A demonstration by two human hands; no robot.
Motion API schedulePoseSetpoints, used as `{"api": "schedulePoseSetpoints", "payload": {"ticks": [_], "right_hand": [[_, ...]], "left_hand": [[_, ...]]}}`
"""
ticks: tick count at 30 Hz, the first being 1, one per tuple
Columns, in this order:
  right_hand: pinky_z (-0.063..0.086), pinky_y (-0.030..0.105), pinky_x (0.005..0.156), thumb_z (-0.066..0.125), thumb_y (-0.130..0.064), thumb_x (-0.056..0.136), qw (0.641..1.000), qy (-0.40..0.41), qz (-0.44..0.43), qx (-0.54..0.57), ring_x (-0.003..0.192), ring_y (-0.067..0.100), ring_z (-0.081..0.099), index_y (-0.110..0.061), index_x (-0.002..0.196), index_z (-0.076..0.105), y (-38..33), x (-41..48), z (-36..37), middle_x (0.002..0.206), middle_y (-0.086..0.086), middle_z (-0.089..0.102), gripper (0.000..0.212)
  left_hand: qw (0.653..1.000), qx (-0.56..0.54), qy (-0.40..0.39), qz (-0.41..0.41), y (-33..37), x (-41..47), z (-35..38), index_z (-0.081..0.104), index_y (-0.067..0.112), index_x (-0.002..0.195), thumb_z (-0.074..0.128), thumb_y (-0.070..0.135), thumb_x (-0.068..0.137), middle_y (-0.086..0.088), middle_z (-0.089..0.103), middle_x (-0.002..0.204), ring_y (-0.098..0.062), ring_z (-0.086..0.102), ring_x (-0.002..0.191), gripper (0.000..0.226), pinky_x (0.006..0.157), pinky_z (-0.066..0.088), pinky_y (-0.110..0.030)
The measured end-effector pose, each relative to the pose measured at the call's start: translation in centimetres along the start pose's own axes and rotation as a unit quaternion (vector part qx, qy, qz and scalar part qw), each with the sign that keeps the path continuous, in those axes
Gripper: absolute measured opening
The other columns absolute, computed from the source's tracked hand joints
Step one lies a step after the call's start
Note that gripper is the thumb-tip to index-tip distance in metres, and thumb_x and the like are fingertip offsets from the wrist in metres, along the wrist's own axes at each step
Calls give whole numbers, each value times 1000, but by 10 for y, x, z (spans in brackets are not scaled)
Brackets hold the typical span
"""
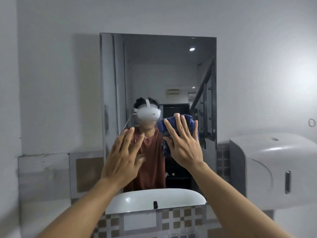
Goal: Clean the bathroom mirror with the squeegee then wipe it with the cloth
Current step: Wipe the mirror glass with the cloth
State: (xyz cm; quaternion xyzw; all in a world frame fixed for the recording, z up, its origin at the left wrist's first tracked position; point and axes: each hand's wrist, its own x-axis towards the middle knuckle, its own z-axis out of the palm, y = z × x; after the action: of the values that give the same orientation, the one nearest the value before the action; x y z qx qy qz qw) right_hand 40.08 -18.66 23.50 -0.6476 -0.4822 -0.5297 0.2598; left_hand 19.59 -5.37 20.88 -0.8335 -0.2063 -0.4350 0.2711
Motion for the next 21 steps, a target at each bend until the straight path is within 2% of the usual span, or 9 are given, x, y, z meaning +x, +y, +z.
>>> {"api": "schedulePoseSetpoints", "payload": {"ticks": [4,7,14,18,21], "right_hand": [[8,65,121,28,-45,104,1000,-7,21,1,155,30,8,-26,159,22,21,-2,0,166,18,18,58],[9,65,121,20,-47,106,998,-1,60,4,156,30,8,-27,160,17,34,-4,-1,167,16,15,58],[2,60,123,11,-53,104,983,10,179,40,157,24,5,-29,161,17,41,-21,3,169,12,11,62],[0,60,123,7,-57,104,975,23,205,75,157,22,4,-23,159,22,34,-44,9,169,12,12,67],[1,63,122,6,-58,104,974,15,210,81,157,22,1,-25,159,19,28,-62,14,169,12,9,66]], "left_hand": [[1000,29,6,9,0,-2,4,24,18,158,42,53,95,-22,16,164,-37,13,152,74,124,6,-46],[999,30,15,8,0,-2,3,23,16,158,42,52,96,-23,15,164,-38,13,152,74,124,5,-46],[999,36,13,11,0,-1,-2,26,16,157,43,52,96,-24,20,162,-40,20,149,72,122,12,-49],[1000,24,15,8,-2,0,-6,34,18,154,45,51,96,-24,27,159,-39,27,146,68,120,22,-51],[999,7,35,4,-6,6,-13,43,18,150,49,47,94,-22,34,156,-39,33,141,63,115,30,-52]]}}
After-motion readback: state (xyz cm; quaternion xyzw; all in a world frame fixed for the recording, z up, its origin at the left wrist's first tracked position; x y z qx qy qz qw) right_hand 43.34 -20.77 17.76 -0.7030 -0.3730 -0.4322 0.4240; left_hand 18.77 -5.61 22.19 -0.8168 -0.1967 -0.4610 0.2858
